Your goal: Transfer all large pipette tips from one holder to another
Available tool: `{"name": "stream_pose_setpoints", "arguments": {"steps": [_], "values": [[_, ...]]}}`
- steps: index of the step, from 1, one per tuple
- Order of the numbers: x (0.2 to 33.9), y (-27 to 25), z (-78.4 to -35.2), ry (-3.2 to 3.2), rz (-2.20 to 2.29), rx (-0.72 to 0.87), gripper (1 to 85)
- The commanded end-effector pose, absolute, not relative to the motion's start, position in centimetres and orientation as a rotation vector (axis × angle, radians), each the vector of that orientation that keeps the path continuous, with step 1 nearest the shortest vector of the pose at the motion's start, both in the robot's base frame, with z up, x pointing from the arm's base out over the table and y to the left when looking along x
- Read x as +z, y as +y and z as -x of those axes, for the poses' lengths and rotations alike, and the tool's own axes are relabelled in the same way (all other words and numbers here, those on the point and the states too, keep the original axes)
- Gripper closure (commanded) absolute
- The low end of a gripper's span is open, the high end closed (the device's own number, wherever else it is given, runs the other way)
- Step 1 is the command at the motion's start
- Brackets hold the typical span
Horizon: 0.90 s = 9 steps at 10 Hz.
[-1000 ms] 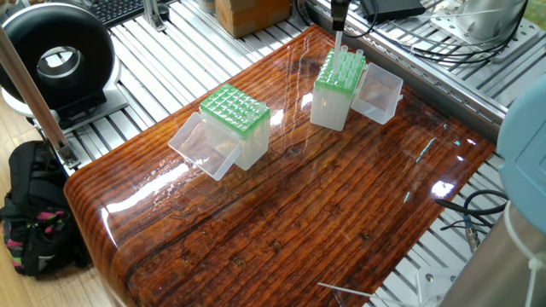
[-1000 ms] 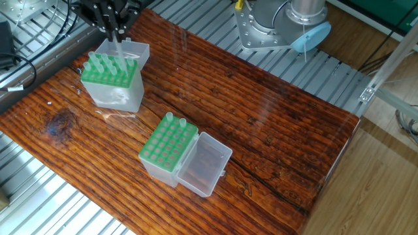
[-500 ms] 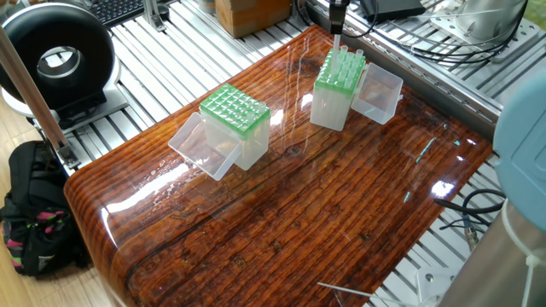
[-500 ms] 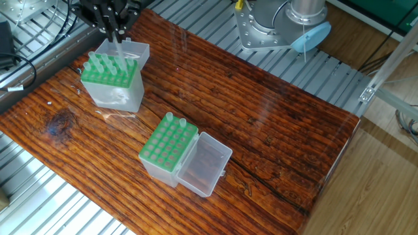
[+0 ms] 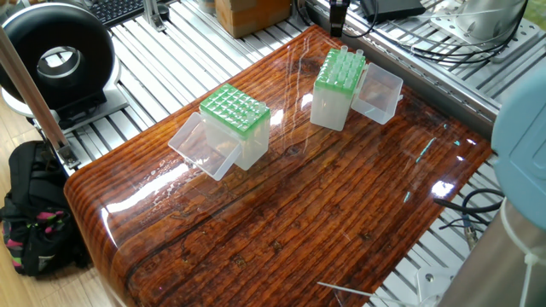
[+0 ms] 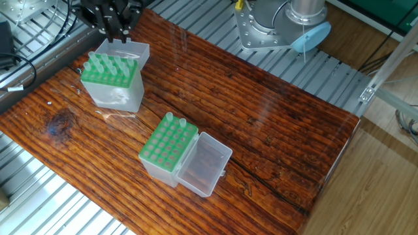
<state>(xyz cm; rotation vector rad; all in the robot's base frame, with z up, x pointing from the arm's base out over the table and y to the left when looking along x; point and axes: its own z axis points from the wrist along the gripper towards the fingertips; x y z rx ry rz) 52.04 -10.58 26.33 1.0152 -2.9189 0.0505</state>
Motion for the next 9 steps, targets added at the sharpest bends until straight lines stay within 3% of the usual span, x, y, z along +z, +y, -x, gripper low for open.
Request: {"name": "stream_pose_setpoints", "arguments": {"steps": [1, 7, 9], "values": [[26.4, -10.1, -52.1, -2.922, -1.025, 0.023, 54.0], [25.2, -2.4, -54.3, -3.060, -0.758, -0.124, 55.0], [24.0, 0.1, -55.1, -3.109, -0.658, -0.104, 55.3]]}}
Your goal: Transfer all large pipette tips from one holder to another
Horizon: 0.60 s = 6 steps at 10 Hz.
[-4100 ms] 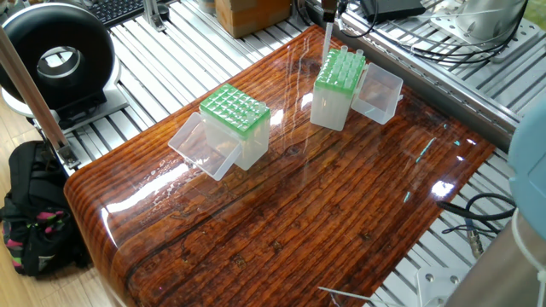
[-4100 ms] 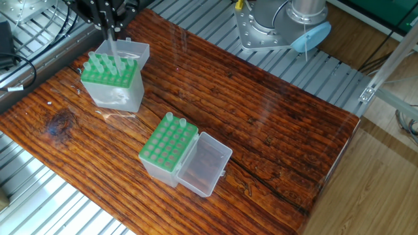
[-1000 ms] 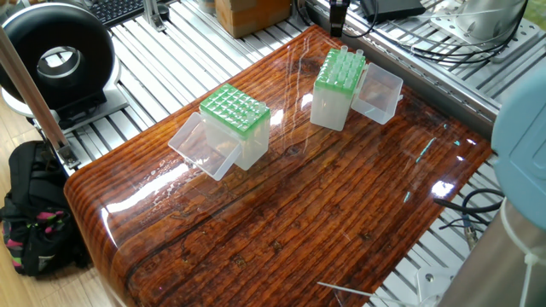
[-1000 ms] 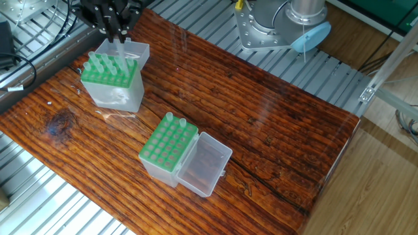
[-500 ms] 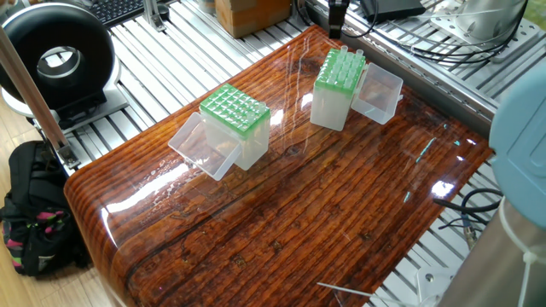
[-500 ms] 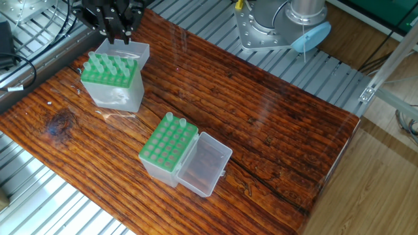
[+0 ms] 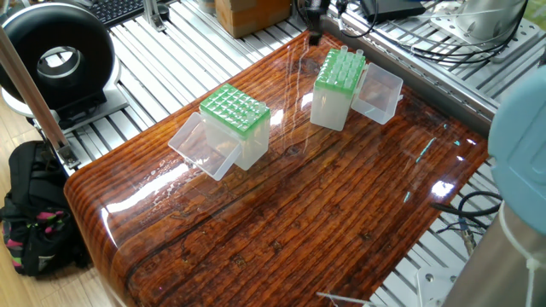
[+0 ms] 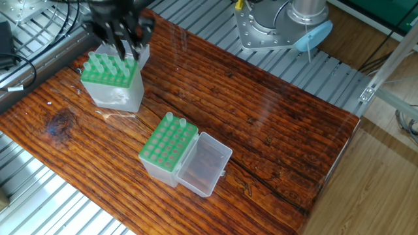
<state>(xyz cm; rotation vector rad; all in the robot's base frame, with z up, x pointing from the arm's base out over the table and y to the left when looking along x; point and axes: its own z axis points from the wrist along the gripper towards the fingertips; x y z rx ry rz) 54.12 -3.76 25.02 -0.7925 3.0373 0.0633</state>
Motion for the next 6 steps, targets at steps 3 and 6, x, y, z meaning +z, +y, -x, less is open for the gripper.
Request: {"name": "stream_pose_setpoints", "arguments": {"steps": [3, 6], "values": [[22.0, 3.3, -54.7, 3.035, 0.567, 0.069, 56.0], [20.2, 5.9, -55.1, 3.016, 0.483, 0.089, 55.7]]}}
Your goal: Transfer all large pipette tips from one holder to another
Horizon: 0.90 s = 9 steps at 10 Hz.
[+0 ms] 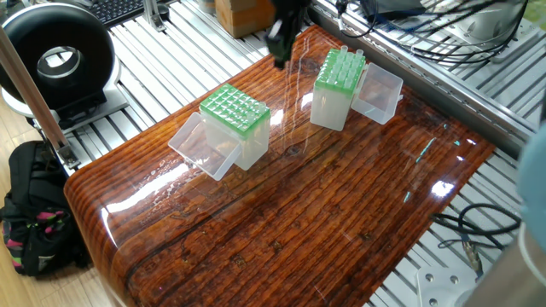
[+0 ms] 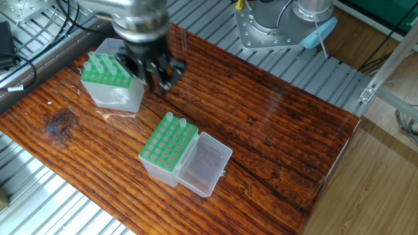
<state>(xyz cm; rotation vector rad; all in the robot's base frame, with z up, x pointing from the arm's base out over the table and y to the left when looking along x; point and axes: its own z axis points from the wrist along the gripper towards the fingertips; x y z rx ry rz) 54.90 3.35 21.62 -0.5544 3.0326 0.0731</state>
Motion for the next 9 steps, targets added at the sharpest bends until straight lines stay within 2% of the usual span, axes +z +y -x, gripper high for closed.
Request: {"name": "stream_pose_setpoints", "arguments": {"steps": [1, 4, 9], "values": [[19.6, 5.6, -55.3, 3.011, 0.498, 0.054, 55.7], [18.0, 5.0, -56.6, 3.009, 0.513, 0.008, 53.7], [15.5, 5.4, -55.8, 3.105, 0.418, 0.055, 54.3]]}}
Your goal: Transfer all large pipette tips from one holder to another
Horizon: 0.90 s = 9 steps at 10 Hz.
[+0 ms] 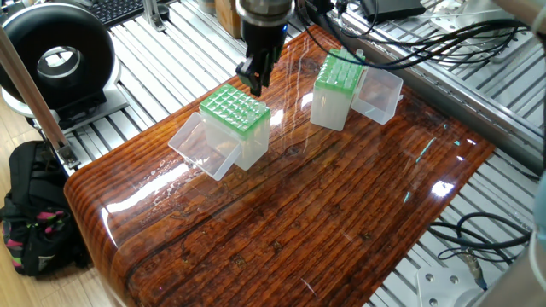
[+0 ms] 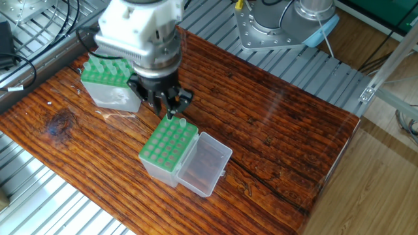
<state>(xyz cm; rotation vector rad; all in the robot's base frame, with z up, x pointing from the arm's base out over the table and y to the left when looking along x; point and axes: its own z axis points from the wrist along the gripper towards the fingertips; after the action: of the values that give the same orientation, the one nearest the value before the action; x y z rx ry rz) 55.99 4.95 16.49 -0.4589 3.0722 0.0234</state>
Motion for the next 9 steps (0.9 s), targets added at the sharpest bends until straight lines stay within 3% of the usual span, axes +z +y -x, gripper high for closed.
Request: {"name": "stream_pose_setpoints", "arguments": {"steps": [1, 9], "values": [[15.5, 5.5, -55.4, 3.117, 0.415, 0.062, 54.3], [15.1, 5.0, -54.7, 3.077, 0.429, 0.017, 56.0]]}}
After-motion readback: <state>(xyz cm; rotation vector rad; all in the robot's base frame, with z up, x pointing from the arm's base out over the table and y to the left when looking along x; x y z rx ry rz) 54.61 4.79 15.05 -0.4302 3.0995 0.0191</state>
